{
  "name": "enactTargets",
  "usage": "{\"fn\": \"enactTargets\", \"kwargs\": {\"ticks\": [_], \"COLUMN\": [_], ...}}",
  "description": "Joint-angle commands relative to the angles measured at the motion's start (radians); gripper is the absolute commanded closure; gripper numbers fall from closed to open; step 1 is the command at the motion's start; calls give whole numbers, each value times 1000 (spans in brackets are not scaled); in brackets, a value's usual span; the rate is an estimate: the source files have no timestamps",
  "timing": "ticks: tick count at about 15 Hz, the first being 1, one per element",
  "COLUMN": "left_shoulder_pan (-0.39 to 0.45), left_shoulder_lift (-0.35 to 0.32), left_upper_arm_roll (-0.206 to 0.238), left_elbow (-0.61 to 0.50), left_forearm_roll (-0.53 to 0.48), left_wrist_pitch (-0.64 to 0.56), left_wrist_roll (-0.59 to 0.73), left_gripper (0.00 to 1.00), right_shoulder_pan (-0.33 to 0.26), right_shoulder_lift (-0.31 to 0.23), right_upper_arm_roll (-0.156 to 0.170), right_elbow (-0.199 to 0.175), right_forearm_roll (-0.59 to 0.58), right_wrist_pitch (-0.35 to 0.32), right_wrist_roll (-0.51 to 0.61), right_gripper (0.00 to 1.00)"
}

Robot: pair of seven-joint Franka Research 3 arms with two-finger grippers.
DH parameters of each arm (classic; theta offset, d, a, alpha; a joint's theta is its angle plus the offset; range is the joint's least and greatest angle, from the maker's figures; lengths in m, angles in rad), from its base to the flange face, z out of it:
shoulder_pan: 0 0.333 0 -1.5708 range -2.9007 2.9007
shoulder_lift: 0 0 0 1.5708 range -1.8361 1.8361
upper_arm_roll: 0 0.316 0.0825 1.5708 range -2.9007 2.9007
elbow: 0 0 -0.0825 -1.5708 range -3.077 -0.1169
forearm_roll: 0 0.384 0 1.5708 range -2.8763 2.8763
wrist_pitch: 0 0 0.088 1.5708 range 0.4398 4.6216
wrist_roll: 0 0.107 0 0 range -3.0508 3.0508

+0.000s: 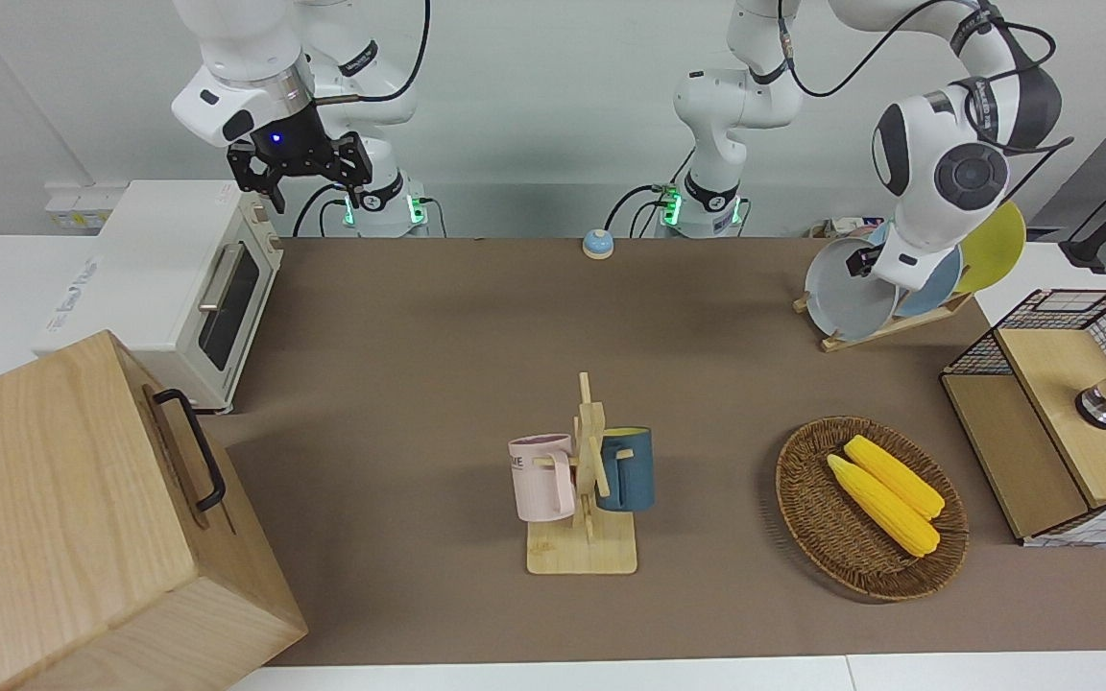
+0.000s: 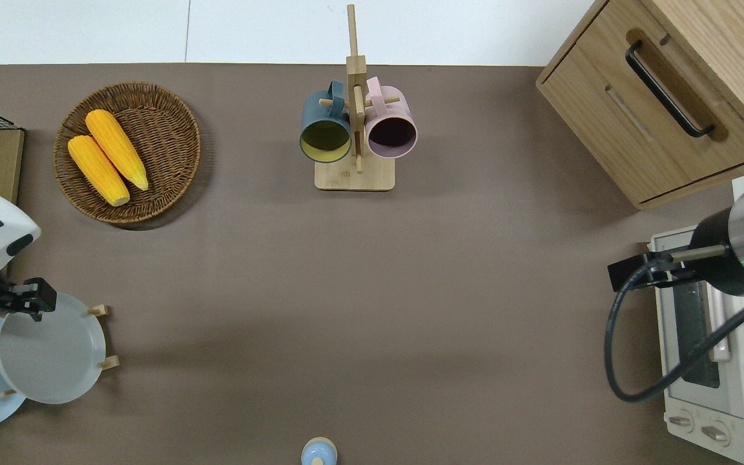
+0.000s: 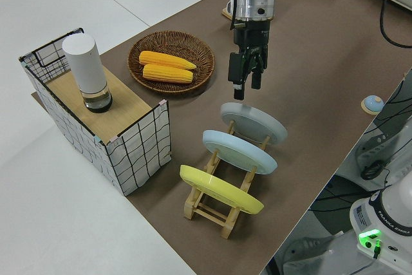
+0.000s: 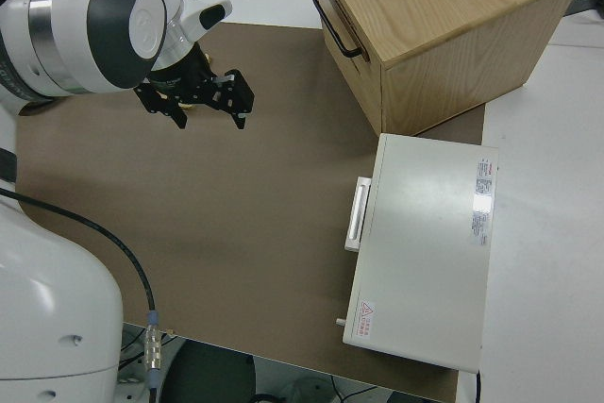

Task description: Pick gray plate from low plate rack and place it on table with left arm

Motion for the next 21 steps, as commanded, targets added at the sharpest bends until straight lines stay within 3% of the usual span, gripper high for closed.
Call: {"fn": "enactTargets", "kwargs": {"ticks": [1, 2, 4, 5, 6, 7, 11, 16, 21], "left_shoulder_pan": [10, 11, 11, 11, 11, 10, 8, 2, -3], "left_shoulder_lift": [56, 61, 70, 70, 70, 70, 69, 59, 52], "left_upper_arm_roll": [14, 14, 15, 15, 14, 14, 14, 14, -3], "left_elbow": [-16, -16, -16, -16, -15, -13, -7, 16, 83], "left_forearm_roll": [20, 19, 19, 17, 17, 17, 17, 19, 14], "left_wrist_pitch": [-9, -8, -3, -3, -3, -5, -8, -12, -91], "left_wrist_roll": [3, 0, 0, -3, -4, -7, -7, 5, 2], "left_gripper": [17, 85, 448, 577, 630, 676, 691, 935, 955], "right_shoulder_pan": [-15, -15, -15, -13, -13, -15, -13, -13, -15], "right_shoulder_lift": [-5, -5, -5, -5, -5, -5, -5, -5, -5], "right_upper_arm_roll": [7, 7, 7, 7, 7, 7, 7, 7, 7], "right_elbow": [6, 5, 6, 6, 6, 6, 6, 6, 6], "right_forearm_roll": [3, 3, 3, 3, 3, 3, 3, 3, 3], "right_wrist_pitch": [-15, -15, -15, -15, -15, -15, -15, -15, -15], "right_wrist_roll": [-3, -3, -3, -3, -3, -3, -3, -3, -3], "right_gripper": [13, 13, 11, 13, 13, 11, 13, 11, 11]}}
